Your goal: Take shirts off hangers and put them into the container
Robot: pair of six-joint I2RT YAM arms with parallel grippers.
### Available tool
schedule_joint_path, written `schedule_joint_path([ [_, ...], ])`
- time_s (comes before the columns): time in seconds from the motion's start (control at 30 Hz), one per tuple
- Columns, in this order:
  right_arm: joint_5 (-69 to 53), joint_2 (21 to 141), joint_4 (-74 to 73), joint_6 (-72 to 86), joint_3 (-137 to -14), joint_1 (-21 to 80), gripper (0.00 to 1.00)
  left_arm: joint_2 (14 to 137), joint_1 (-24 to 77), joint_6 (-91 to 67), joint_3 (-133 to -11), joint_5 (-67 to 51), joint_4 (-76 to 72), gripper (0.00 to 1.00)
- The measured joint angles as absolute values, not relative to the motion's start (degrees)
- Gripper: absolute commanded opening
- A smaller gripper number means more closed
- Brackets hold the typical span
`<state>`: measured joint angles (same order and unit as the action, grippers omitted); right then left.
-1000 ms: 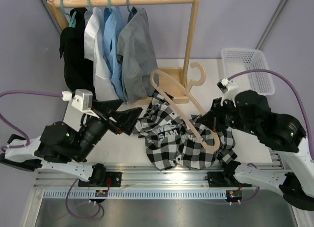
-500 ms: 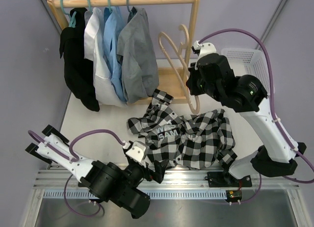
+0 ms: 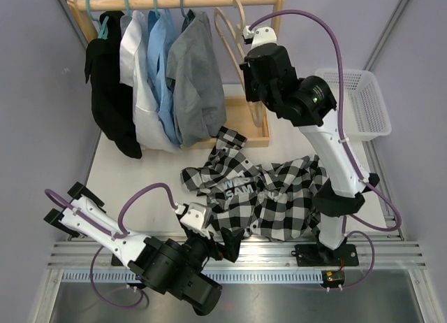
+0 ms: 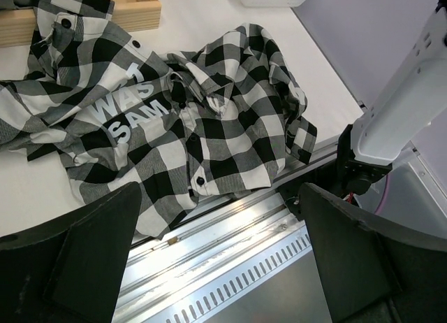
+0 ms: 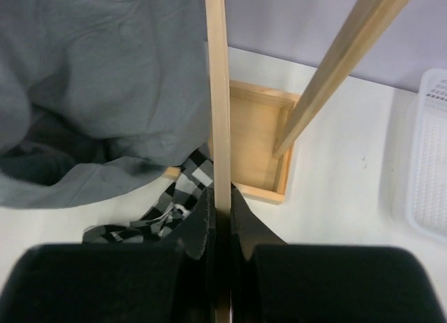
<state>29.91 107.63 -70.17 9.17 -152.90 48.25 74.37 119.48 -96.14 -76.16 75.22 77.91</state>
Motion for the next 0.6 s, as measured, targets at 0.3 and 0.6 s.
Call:
schedule_joint_path([
  [0.3,29.3,108.84,-65.8,9.63,-151.0,37.41,0.0,74.37,119.46,-97.51,-76.16,75.24,77.95,0.99],
  [0.6,24.8,112.29,-62.24,10.76,-153.53,35.81,0.0,74.37,119.46,-98.21,-76.16,75.24,77.95,0.99],
])
